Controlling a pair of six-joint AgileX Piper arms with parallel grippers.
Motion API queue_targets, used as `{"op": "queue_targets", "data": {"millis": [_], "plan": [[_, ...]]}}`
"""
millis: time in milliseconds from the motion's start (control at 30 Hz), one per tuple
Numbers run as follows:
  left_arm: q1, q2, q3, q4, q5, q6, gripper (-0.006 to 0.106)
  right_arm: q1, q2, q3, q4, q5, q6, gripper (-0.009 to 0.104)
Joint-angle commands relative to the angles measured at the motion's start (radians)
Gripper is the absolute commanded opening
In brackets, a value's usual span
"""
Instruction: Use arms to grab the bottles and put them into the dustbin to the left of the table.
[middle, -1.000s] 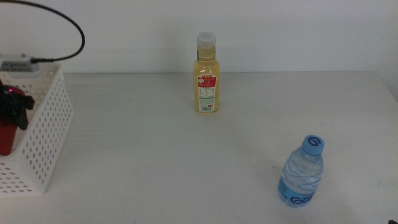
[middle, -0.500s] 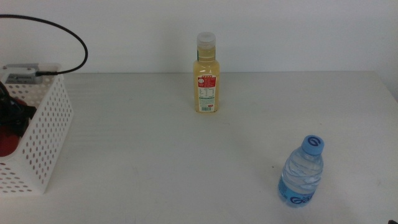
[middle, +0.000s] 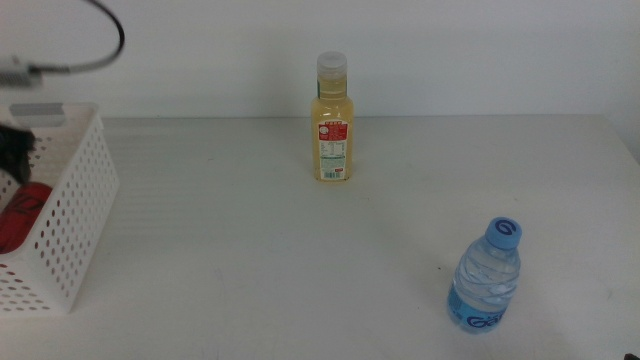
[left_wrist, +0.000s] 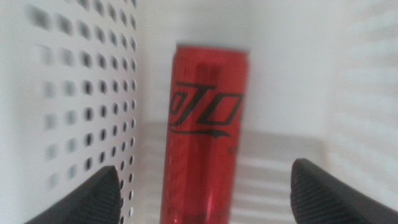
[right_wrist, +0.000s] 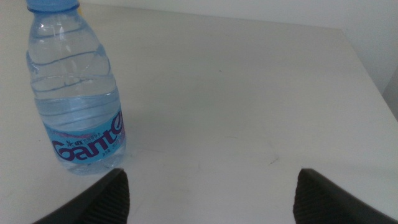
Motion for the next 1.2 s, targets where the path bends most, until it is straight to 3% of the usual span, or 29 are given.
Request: {"op": "queue_targets", "data": {"millis": [0,267,633,1167], "plan": [[-0.032,-0.134,-0.033,-0.018,-0.009,-0.018,0.090,-0.005,-0.027,-0.008,-0.007,-0.052,-0.005,0.079],[-0.240,-0.408,0.162,-0.017,-0.214,-0.093,0.090,-0.005,-0.027,-0.008,-0.007,-0.052,-0.005,0.079],[-0.522,-0.704,0.647,-0.018,-0.794,-0.167,0.090,-0.005,-0.027,-0.008,-0.007,-0.052,-0.005,0.079],[-0.724,-0.718,1.195,-0.019,-1.723,-0.176,0.090,-0.005,-0.027,-0.008,-0.007,-0.052,-0.005,0.079]]}}
